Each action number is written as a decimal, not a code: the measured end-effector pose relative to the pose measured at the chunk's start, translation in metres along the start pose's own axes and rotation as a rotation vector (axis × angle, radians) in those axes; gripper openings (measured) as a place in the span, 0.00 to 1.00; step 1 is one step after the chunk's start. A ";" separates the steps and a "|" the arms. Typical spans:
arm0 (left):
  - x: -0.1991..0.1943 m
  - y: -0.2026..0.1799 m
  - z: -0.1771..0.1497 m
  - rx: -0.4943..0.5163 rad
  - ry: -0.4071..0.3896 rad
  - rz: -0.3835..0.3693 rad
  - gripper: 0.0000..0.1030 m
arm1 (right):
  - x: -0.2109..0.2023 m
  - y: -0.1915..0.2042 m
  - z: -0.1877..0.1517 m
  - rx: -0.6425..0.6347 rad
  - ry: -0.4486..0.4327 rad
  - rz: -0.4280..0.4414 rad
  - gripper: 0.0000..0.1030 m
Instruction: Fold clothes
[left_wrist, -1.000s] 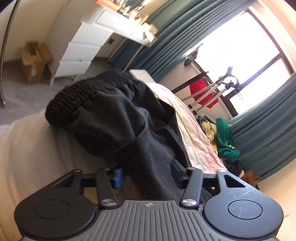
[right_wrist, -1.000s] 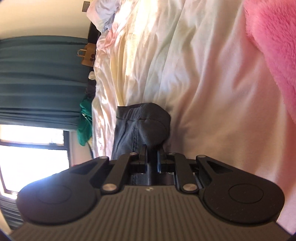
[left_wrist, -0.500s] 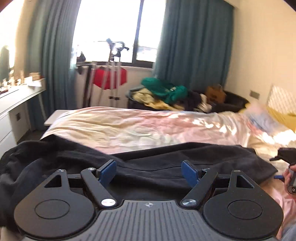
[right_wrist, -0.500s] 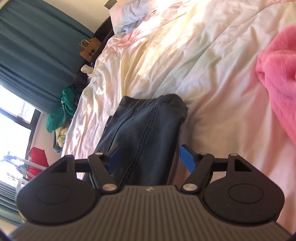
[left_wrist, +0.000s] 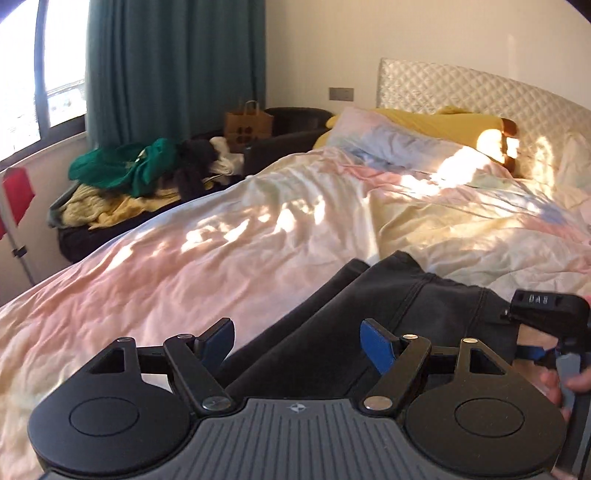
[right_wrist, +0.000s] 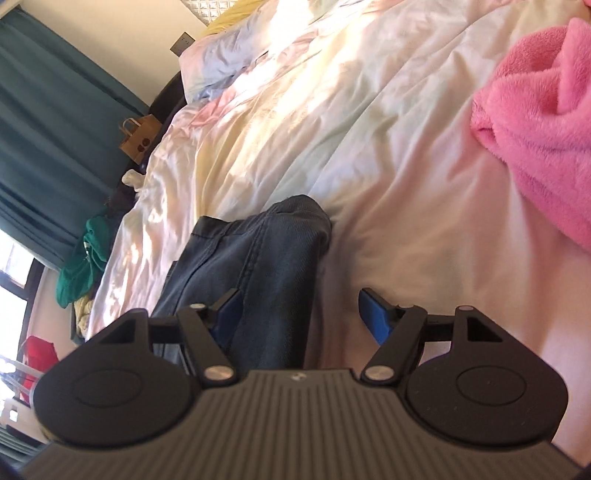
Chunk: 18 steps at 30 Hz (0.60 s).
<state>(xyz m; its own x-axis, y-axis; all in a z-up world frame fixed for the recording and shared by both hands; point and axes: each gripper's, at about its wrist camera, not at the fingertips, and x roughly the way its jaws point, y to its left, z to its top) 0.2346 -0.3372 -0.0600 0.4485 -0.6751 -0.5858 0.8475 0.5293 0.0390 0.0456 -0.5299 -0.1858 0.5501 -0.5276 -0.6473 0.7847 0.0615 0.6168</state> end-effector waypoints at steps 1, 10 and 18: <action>0.021 -0.002 0.008 0.015 -0.005 -0.030 0.74 | 0.003 -0.001 -0.001 0.000 -0.009 -0.006 0.69; 0.195 -0.038 0.044 0.028 0.178 -0.260 0.56 | 0.024 -0.001 0.003 0.001 -0.132 -0.016 0.69; 0.230 -0.043 0.039 0.019 0.257 -0.246 0.03 | 0.033 0.000 0.005 0.000 -0.151 -0.016 0.70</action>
<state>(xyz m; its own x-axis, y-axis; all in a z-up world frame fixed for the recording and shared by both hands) 0.3124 -0.5351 -0.1649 0.1463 -0.6282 -0.7642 0.9276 0.3555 -0.1147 0.0622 -0.5519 -0.2046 0.4881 -0.6498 -0.5826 0.7931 0.0516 0.6069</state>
